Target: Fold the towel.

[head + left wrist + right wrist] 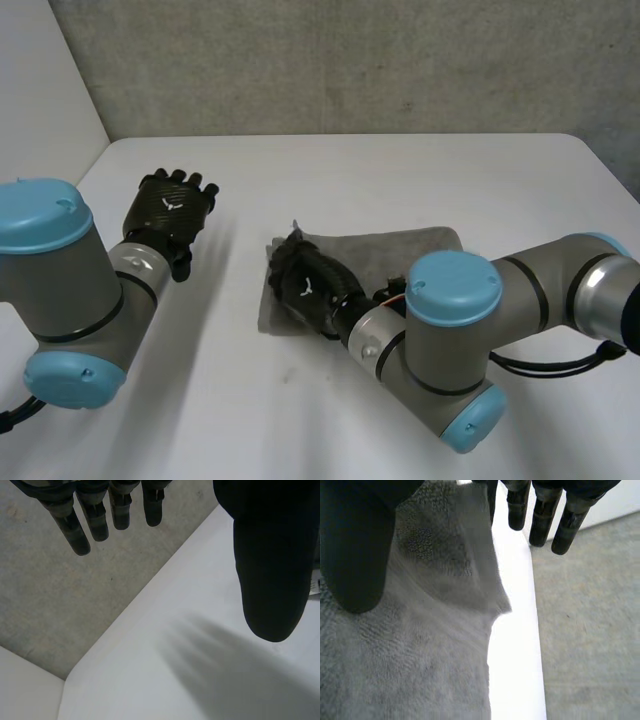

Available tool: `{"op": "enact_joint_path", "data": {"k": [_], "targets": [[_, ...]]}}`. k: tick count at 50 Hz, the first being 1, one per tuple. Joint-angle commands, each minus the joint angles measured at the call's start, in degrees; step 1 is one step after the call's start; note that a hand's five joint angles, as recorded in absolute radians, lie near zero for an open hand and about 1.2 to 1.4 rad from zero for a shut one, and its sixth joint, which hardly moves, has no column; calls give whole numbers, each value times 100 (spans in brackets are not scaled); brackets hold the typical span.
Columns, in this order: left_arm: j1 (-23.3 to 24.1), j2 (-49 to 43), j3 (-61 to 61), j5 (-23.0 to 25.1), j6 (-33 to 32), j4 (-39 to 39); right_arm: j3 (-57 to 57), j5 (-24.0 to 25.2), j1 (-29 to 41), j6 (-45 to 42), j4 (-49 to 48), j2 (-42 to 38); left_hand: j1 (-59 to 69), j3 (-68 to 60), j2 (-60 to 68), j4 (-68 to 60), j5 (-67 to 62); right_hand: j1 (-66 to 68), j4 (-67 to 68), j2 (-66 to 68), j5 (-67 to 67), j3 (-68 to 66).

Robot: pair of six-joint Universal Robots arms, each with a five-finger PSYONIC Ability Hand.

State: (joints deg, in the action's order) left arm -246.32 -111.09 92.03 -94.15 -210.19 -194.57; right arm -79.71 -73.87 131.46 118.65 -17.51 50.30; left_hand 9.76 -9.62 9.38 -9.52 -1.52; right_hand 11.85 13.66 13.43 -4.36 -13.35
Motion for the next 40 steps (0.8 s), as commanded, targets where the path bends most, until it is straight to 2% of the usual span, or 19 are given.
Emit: {"op": "enact_joint_path", "data": {"k": [1, 2, 4, 7, 9, 10, 12, 15, 20, 24, 26, 28, 29, 30, 31, 33, 34, 35, 40], "targets": [[504, -1, -202, 28, 13, -430, -500, -373, -417, 1270, 20, 936, 24, -38, 62, -48, 152, -185, -366, -343, 436, 335], [506, -1, -203, 28, 13, -432, -502, -374, -419, 1275, 20, 938, 24, -38, 62, -48, 152, -185, -366, -343, 436, 335], [812, -1, -325, 20, 31, -677, -860, -356, -795, 2167, 20, 1392, 24, -38, 62, -48, 152, -185, -366, -343, 436, 335], [945, -36, -396, 20, 48, -740, -1029, -347, -981, 2602, 20, 1597, 24, -38, 62, -48, 152, -185, -366, -343, 436, 335], [1190, -150, -527, 28, 109, -792, -1257, -321, -1427, 3337, 63, 1833, 24, -38, 62, -48, 152, -185, -366, -343, 436, 335], [1191, -150, -528, 28, 110, -793, -1258, -321, -1430, 3340, 64, 1834, 24, -38, 62, -48, 152, -185, -366, -343, 436, 335], [1462, -421, -729, 72, 276, -784, -1459, -251, -1902, 3734, 343, 1887, 24, -38, 62, -48, 152, -185, -366, -343, 436, 335], [1587, -563, -835, 143, 382, -784, -1539, -180, -2098, 3762, 591, 1887, 24, -38, 62, -48, 152, -185, -366, -343, 436, 335], [1727, -1072, -967, 520, 488, -731, -1776, 153, -2703, 3744, 1101, 1826, 24, -38, 62, -48, 152, -185, -366, -343, 436, 335], [1719, -1265, -1028, 495, 479, -714, -1829, 224, -2818, 3744, 1101, 1668, 24, -38, 62, -48, 152, -185, -366, -343, 436, 335], [1710, -1337, -1055, 468, 470, -687, -1829, 242, -2871, 3753, 1101, 1544, 24, -38, 62, -48, 152, 227, 46, 69, 24, -77], [1640, -1416, -1003, 354, 470, -591, -1803, 233, -2967, 3762, 1101, 1369, 24, -38, 62, -48, 152, 2252, 2070, 2093, -2000, -2101], [1639, -1416, -1002, 354, 470, -590, -1803, 233, -2968, 3762, 1101, 1368, 24, -38, 62, -48, 152, 2263, 2081, 2104, -2012, -2112], [1587, -1424, -950, 293, 470, -538, -1785, 233, -2994, 3753, 1110, 1299, 24, -38, 62, -48, 152, 3445, 3264, 3287, -3194, -3294], [1587, -1425, -950, 292, 470, -538, -1785, 233, -2994, 3753, 1110, 1298, 24, -38, 62, -48, 152, 3457, 3276, 3299, -3206, -3306], [1490, -1416, -801, 187, 470, -398, -1724, 181, -3012, 3744, 1110, 1219, 24, -38, 62, -48, 152, 5852, 5670, 5693, -5600, -5701], [1490, -1416, -800, 187, 470, -397, -1724, 180, -3012, 3744, 1110, 1219, 24, -38, 62, -48, 152, 5862, 5681, 5704, -5611, -5712], [1473, -1390, -696, 143, 462, -345, -1715, 119, -3029, 3736, 1110, 1236, 24, -38, 62, -48, 152, 6806, 6624, 6647, -6555, -6655], [1349, -1214, -431, -15, 461, -283, -1574, 101, -3065, 3674, 1092, 1395, 24, -38, 62, -48, 152, 6815, 6634, 6657, -6564, -6665]]}}
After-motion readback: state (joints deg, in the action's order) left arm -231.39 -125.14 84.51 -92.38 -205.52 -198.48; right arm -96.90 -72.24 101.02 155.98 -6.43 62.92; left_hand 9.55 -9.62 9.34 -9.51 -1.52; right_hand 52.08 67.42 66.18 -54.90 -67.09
